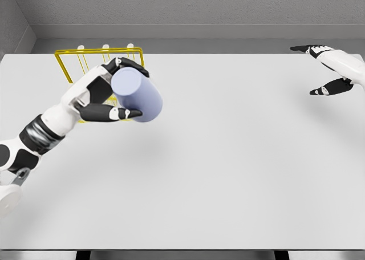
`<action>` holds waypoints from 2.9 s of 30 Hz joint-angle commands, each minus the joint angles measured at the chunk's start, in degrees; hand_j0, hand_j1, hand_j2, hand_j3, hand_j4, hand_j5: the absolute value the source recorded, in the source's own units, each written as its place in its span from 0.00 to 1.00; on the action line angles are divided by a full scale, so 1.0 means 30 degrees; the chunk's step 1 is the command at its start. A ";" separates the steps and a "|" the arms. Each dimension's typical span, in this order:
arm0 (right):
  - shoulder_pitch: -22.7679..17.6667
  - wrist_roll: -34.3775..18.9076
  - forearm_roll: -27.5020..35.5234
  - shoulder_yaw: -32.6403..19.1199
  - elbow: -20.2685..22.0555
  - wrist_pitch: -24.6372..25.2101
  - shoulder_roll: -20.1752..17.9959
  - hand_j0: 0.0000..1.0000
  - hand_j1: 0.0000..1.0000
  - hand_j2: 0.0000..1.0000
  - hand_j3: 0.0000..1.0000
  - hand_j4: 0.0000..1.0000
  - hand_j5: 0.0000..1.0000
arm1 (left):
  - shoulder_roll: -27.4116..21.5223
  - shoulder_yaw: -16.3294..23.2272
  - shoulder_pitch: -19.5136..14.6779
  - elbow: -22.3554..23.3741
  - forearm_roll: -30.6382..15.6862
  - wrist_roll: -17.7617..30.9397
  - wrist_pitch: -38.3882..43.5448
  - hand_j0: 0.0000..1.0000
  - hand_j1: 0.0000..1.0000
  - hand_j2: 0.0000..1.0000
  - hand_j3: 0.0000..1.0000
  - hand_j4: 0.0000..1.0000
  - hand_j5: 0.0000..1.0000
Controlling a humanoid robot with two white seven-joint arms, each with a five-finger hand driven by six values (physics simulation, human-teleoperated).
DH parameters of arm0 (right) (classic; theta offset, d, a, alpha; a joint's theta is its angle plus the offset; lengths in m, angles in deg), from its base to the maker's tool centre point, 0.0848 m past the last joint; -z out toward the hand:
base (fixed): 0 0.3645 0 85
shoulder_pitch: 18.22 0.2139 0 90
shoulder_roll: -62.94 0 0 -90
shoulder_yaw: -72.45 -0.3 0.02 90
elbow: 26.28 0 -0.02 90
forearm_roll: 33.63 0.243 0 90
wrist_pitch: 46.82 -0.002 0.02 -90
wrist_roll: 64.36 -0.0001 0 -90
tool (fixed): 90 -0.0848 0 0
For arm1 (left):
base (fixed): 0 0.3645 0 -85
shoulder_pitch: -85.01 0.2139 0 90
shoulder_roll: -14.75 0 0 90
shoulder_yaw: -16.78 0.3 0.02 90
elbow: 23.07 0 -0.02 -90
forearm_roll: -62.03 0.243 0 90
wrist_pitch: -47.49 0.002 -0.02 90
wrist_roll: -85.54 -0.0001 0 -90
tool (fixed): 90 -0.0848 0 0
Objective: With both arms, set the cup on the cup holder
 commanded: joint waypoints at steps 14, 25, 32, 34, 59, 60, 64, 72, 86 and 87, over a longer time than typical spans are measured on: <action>0.0029 0.0010 0.0134 -0.0022 -0.0011 0.0027 -0.0052 1.00 1.00 1.00 1.00 1.00 1.00 | -0.2833 -0.0671 -0.1289 0.0080 -0.2276 -0.0098 0.0101 0.46 0.46 0.46 0.46 0.46 0.46; 0.0029 0.0010 0.0134 -0.0022 -0.0011 0.0027 -0.0082 1.00 1.00 1.00 1.00 1.00 1.00 | -0.3888 -0.0613 -0.1523 0.0285 -0.2276 -0.0215 0.0189 0.46 0.46 0.46 0.46 0.46 0.46; 0.0000 0.0010 0.0134 -0.0022 -0.0011 0.0027 -0.0140 1.00 1.00 1.00 1.00 1.00 1.00 | -0.4005 -0.0671 -0.2020 0.1720 -0.2218 -0.0244 0.0277 0.46 0.46 0.46 0.46 0.46 0.46; 0.0000 0.0010 0.0134 -0.0022 -0.0011 0.0027 -0.0140 1.00 1.00 1.00 1.00 1.00 1.00 | -0.3917 -0.0613 -0.2344 0.2014 -0.2159 -0.0244 0.0277 0.46 0.46 0.46 0.46 0.46 0.46; 0.0000 0.0010 0.0134 -0.0022 -0.0011 0.0027 -0.0199 1.00 1.00 1.00 1.00 1.00 1.00 | -0.2452 -0.0378 -0.2842 0.3713 -0.1514 -0.0215 0.1097 0.47 0.47 0.47 0.47 0.47 0.47; 0.0000 0.0010 0.0134 -0.0022 -0.0011 0.0027 -0.0199 1.00 1.00 1.00 1.00 1.00 1.00 | -0.2452 -0.0378 -0.2842 0.3742 -0.1514 -0.0215 0.1097 0.47 0.47 0.47 0.47 0.47 0.47; 0.0000 0.0010 0.0134 -0.0022 -0.0011 0.0027 -0.0199 1.00 1.00 1.00 1.00 1.00 1.00 | -0.2569 -0.0378 -0.2725 0.3713 -0.1544 -0.0215 0.1068 0.47 0.47 0.47 0.47 0.47 0.47; 0.0000 0.0010 0.0134 -0.0022 -0.0011 0.0027 -0.0228 1.00 1.00 1.00 1.00 1.00 1.00 | -0.2687 -0.0378 -0.2549 0.3713 -0.1544 -0.0186 0.1068 0.47 0.47 0.47 0.47 0.47 0.47; 0.0000 0.0010 0.0134 -0.0051 -0.0304 0.0027 -0.0287 1.00 1.00 1.00 1.00 1.00 1.00 | -0.2716 -0.0378 -0.2520 0.3567 -0.1485 -0.0068 0.1009 1.00 1.00 1.00 1.00 1.00 1.00; 0.0000 0.0010 0.0134 -0.0051 -0.0304 0.0027 -0.0287 1.00 1.00 1.00 1.00 1.00 1.00 | -0.2716 -0.0378 -0.2520 0.3537 -0.1485 -0.0039 0.1009 1.00 1.00 1.00 1.00 1.00 1.00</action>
